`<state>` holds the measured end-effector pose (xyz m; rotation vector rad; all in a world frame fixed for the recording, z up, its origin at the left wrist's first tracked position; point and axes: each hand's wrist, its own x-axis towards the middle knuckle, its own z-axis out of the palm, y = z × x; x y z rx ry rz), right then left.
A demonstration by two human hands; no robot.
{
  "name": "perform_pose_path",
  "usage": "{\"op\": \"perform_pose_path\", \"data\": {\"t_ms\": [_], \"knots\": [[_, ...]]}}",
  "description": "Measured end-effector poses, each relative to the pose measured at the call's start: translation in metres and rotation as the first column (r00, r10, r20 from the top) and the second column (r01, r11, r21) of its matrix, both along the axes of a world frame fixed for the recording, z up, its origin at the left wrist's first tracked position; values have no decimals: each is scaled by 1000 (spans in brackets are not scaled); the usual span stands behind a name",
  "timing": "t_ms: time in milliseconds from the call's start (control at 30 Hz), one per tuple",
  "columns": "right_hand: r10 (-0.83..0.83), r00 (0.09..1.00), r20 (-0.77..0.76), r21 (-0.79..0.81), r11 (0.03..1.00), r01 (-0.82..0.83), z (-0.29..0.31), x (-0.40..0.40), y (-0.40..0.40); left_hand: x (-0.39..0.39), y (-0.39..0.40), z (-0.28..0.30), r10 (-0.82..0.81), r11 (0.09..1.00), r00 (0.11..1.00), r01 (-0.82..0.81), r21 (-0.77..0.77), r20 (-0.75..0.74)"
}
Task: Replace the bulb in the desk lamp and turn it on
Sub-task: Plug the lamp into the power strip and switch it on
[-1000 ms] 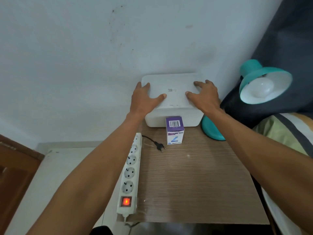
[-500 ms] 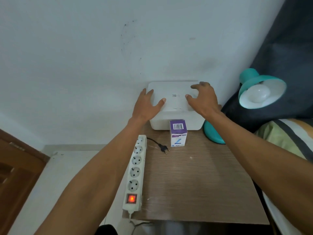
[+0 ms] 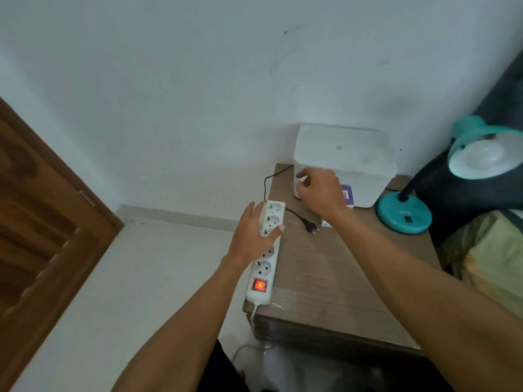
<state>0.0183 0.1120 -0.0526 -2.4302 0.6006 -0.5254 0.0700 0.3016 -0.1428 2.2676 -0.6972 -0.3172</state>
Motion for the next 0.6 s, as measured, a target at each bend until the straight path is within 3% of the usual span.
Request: {"op": "perform_pose_path", "data": {"t_ms": [100, 233, 367, 600], "knots": [[-20, 979, -202, 26, 999, 26, -33, 0, 11, -16, 20, -13, -33, 999, 993, 34, 6, -110], [-68, 890, -450, -69, 997, 41, -64, -7, 17, -33, 26, -27, -100, 992, 973, 82, -94, -208], [-82, 843, -532, -156, 988, -3, -83, -6, 25, -32, 27, -37, -119, 989, 960, 93, -112, -254], [-194, 823, -534, -256, 965, 62, -86, 0, 34, -28, 25, -42, -109, 988, 970, 81, -134, -220]]}}
